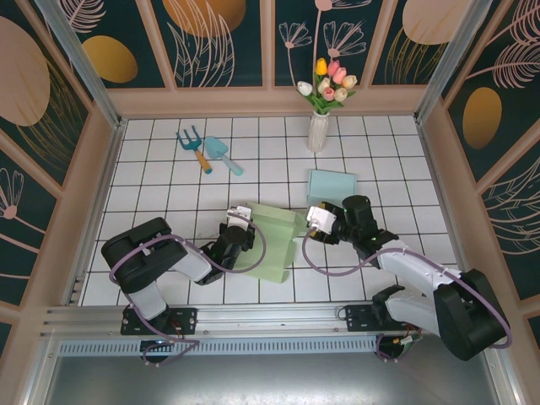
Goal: Fold the paper box
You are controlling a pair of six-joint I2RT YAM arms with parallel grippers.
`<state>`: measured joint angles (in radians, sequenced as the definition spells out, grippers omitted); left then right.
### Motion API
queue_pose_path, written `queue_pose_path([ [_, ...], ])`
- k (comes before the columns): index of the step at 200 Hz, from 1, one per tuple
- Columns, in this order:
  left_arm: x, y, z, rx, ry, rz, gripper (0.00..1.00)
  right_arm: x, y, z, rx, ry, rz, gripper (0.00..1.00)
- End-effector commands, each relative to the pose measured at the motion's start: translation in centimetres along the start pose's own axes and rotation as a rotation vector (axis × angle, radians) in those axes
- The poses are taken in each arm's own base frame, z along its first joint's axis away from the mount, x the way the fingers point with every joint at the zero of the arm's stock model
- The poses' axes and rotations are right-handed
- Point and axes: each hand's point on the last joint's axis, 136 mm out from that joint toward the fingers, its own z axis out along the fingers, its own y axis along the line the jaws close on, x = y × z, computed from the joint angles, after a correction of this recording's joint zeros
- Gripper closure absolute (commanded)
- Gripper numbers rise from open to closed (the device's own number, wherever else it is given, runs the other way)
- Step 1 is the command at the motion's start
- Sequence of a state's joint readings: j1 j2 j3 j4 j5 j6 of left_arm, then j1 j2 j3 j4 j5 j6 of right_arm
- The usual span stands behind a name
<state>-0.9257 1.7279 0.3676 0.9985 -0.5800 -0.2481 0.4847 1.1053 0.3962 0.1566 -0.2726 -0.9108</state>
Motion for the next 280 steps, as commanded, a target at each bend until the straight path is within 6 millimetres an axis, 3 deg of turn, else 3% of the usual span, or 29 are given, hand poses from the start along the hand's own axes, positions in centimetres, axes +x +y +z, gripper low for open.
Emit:
queue_pose_path([
  [1,-0.1,-0.5,0.0,0.018,0.008,0.005,1.0,-1.7,0.6,0.2,-0.018,-0.077,-0.033,0.37],
  [33,0.0,-0.6,0.1,0.016,0.011,0.006,1.0,-2.6,1.0,0.8,-0.033,-0.1,-0.034,0.4],
  [67,0.1,-0.5,0.2,0.014,0.012,0.005,1.0,-2.1,1.0,1.4,-0.04,-0.078,-0.013,0.39],
  [140,0.0,-0.5,0.3,0.008,0.011,-0.005,1.0,-3.4,2.7,2.5,-0.07,-0.115,0.012,0.4],
  [198,-0.1,0.1,0.2,-0.026,0.013,-0.025,1.0,-4.5,3.5,3.0,-0.072,-0.141,0.08,0.53],
  [280,-1.1,-0.3,-0.2,-0.008,0.026,-0.238,1.0,-6.7,1.1,2.9,0.095,-0.139,0.345,0.55],
])
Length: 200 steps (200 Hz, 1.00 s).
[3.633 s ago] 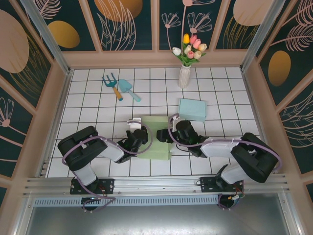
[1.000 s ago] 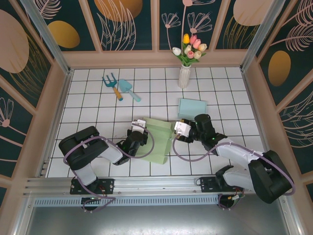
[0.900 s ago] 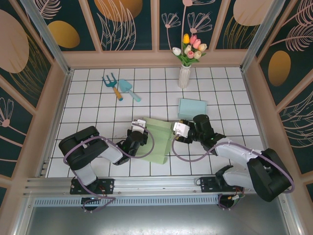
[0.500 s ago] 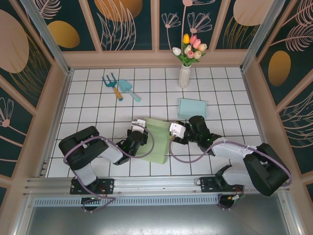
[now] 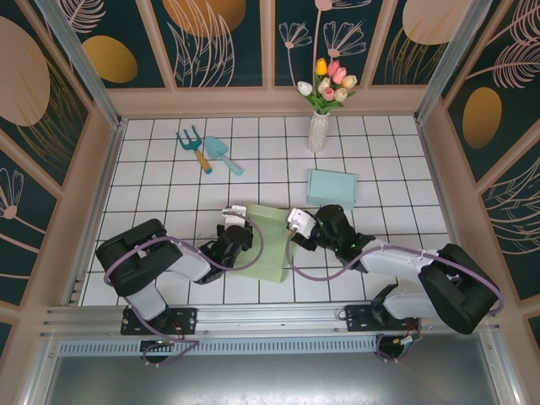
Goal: Fold the paper box
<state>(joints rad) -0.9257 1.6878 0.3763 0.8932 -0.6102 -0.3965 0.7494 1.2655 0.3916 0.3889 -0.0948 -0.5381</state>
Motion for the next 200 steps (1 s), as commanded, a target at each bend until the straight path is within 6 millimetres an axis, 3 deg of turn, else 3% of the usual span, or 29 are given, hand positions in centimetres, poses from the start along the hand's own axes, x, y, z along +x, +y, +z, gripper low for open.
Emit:
queue_pose_path([
  [1,-1.4,-1.3,0.0,0.039,-0.003,-0.122,1.0,-3.2,-1.9,-0.3,0.101,-0.097,0.134,0.56],
  [23,-1.7,-1.7,-0.2,0.051,0.008,-0.175,1.0,-3.6,-2.7,-0.3,0.162,-0.116,0.216,0.57],
  [62,-2.2,-1.9,-0.5,0.06,0.021,-0.231,1.0,-4.7,-0.6,0.5,0.115,-0.157,0.245,0.57],
  [124,-2.3,-2.3,-1.0,0.089,0.043,-0.285,1.0,-5.2,-0.8,1.5,0.188,-0.164,0.317,0.59],
  [148,-2.3,-2.4,-1.2,0.103,0.055,-0.303,1.0,-4.9,-1.5,1.9,0.255,-0.163,0.338,0.6],
  [171,-2.1,-1.8,-1.6,0.08,0.064,-0.331,1.0,-4.4,-3.1,1.9,0.37,-0.15,0.375,0.72],
  [200,-1.7,0.6,-1.9,-0.049,0.067,-0.387,1.0,-3.2,-4.9,1.4,0.559,-0.118,0.391,0.76],
])
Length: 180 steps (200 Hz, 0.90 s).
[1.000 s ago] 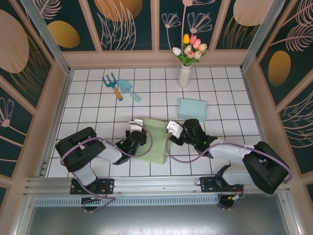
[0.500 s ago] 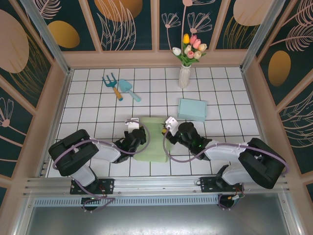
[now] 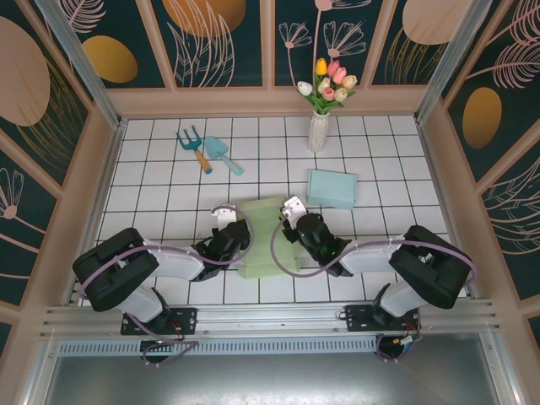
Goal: Fold the paper box
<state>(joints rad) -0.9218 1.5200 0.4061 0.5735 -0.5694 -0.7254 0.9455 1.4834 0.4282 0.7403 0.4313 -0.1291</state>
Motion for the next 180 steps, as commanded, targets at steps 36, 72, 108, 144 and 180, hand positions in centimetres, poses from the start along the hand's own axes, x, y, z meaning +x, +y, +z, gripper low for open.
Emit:
queue_pose_path([
  [36,-2.2,1.7,-1.3,-0.116,-0.071,-0.182,1.0,0.5,-4.4,-0.1,0.37,-0.003,0.119,0.76],
  [72,-2.6,3.2,-1.5,-0.239,-0.082,-0.199,1.0,1.5,-6.6,-0.5,0.561,0.063,0.202,0.76],
  [108,-2.7,3.5,-1.7,-0.247,-0.093,-0.229,1.0,1.7,-8.1,-1.5,0.706,0.085,0.241,0.75],
  [144,-3.1,3.4,-1.8,-0.256,-0.101,-0.228,1.0,2.3,-9.3,-2.4,0.836,0.111,0.261,0.67],
  [180,-3.1,2.7,-1.6,-0.23,-0.083,-0.211,1.0,1.2,-2.8,1.6,0.308,0.1,0.283,0.63],
])
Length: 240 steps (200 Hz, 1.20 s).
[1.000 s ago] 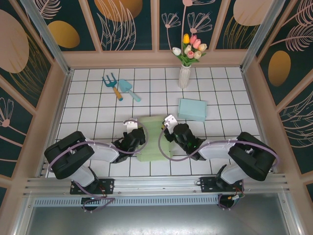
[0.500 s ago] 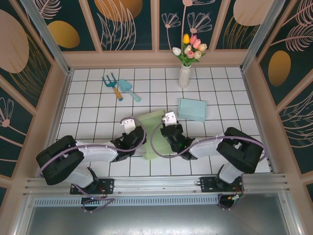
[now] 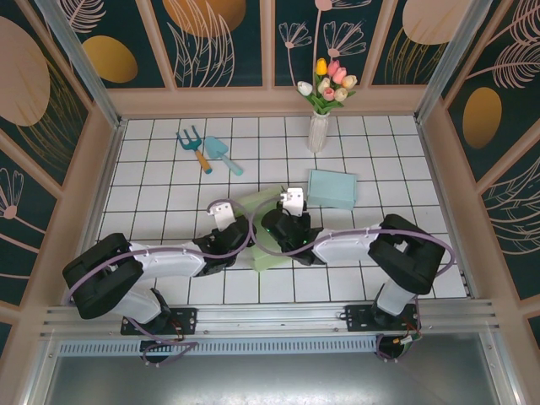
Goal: Fold the paper box
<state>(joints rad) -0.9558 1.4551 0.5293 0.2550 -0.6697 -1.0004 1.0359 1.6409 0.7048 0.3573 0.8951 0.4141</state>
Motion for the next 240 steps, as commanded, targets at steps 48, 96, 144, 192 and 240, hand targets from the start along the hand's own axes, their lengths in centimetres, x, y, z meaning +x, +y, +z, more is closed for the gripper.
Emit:
queue_pose_path([
  [48,-1.6,1.6,0.1,-0.056,-0.07,-0.046,1.0,1.5,4.2,0.2,-0.332,0.089,-0.118,0.59],
  [96,-1.2,1.4,0.1,-0.039,-0.055,-0.04,1.0,2.0,3.7,1.3,-0.28,0.078,-0.107,0.62],
  [144,-1.0,2.2,0.0,-0.057,-0.059,-0.043,1.0,0.3,1.6,2.5,-0.144,0.028,-0.084,0.74],
  [192,-1.6,4.0,-0.3,-0.136,-0.111,-0.049,1.0,0.8,-3.7,2.9,0.124,0.03,-0.007,0.81],
  [240,-1.5,3.6,0.3,-0.147,-0.106,-0.025,1.0,0.0,0.7,1.4,-0.149,0.028,-0.021,0.69],
])
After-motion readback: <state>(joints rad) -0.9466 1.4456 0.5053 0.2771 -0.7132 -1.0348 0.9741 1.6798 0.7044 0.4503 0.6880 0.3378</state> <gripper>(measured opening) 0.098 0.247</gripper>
